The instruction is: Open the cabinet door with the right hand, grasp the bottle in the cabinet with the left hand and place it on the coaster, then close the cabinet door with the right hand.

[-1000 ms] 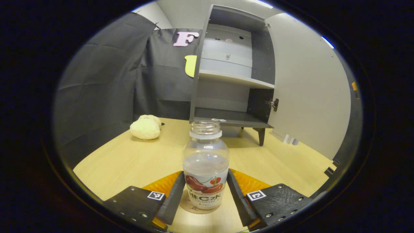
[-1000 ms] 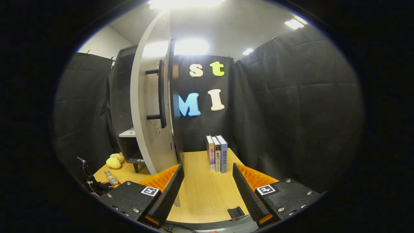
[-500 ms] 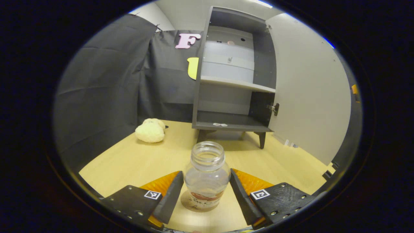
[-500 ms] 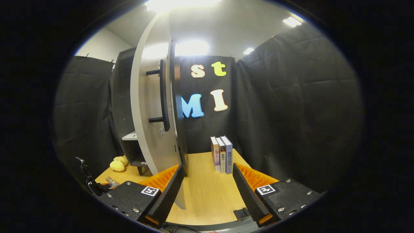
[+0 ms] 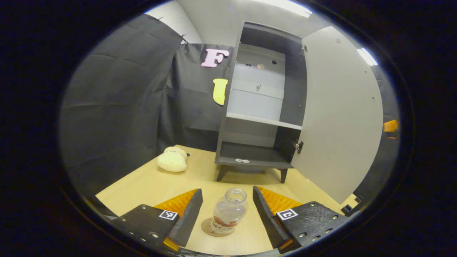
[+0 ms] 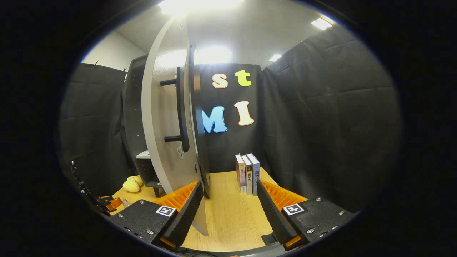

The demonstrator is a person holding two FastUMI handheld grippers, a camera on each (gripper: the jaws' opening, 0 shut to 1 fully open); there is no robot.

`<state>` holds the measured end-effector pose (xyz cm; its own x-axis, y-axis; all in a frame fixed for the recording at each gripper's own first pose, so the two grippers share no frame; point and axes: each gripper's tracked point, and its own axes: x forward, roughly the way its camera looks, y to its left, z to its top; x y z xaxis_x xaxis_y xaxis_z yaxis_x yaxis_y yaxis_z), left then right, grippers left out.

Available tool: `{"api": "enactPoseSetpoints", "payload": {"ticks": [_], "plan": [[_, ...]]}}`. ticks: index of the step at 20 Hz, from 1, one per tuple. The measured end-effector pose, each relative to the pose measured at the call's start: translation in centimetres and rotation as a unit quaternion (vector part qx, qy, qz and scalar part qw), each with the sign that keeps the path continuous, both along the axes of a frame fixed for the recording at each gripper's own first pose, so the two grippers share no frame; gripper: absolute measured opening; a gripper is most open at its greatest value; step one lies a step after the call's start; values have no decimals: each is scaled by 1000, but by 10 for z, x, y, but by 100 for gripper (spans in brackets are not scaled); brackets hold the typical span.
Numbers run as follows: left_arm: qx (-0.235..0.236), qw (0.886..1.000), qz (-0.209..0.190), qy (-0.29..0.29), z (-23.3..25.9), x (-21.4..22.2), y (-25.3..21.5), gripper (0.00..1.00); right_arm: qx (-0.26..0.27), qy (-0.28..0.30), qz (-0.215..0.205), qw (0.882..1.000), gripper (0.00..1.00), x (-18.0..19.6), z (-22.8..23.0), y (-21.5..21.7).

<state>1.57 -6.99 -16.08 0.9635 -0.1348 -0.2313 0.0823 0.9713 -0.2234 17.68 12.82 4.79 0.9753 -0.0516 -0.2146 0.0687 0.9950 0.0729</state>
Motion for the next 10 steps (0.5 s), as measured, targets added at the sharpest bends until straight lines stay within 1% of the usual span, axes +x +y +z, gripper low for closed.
{"api": "enactPoseSetpoints", "payload": {"ticks": [1,2,3,5,8,10], "plan": [[-1,1000,2,-8,13,-2,3,84,-1,-2,-1,1000,94,2,1,-1],[-2,1000,5,-18,28,-5,7,84,-2,-5,-2,1000,94,3,2,-1],[-2,1000,8,-29,43,-6,11,82,-2,-8,-4,1000,94,5,3,-2],[9,999,13,-43,70,-11,24,87,-3,-16,-10,1000,94,8,7,-5],[12,998,21,-64,107,-13,43,84,-4,-28,-24,999,94,12,12,-11],[19,997,34,-67,128,-13,57,83,-3,-36,-32,999,94,16,16,-13]]}}
